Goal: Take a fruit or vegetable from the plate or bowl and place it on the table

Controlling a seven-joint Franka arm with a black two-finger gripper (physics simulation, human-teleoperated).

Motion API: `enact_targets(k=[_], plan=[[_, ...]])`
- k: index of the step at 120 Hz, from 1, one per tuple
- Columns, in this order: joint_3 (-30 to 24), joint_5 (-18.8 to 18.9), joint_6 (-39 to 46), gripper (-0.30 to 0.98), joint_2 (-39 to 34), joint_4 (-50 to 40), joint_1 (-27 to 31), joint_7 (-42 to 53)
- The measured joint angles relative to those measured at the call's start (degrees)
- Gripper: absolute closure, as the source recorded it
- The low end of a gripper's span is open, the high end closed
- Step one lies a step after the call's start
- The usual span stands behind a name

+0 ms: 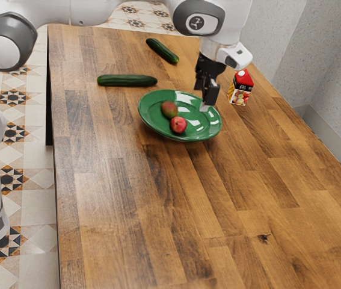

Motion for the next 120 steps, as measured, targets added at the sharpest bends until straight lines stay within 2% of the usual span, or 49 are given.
enact_targets(k=[13,33,49,59,80,96,120], plan=[[0.0,2.4,0.5,0.00,0.0,-0.1,-2.7,-0.6],[0.3,3.8,0.2,0.00,-0.2,-1.0,-6.5,-1.5],[1.5,1.2,-0.2,0.00,-0.1,-0.3,-8.3,-4.8],[3.2,-0.8,-0.3,0.00,0.1,0.1,-8.4,-11.3],[3.6,-4.6,-2.3,0.00,-0.2,0.1,-3.3,-29.9],[6.3,-5.6,-4.3,0.00,-0.6,-1.0,-2.8,-41.3],[6.9,-6.3,-5.1,0.00,0.1,-1.9,-0.4,-53.7]])
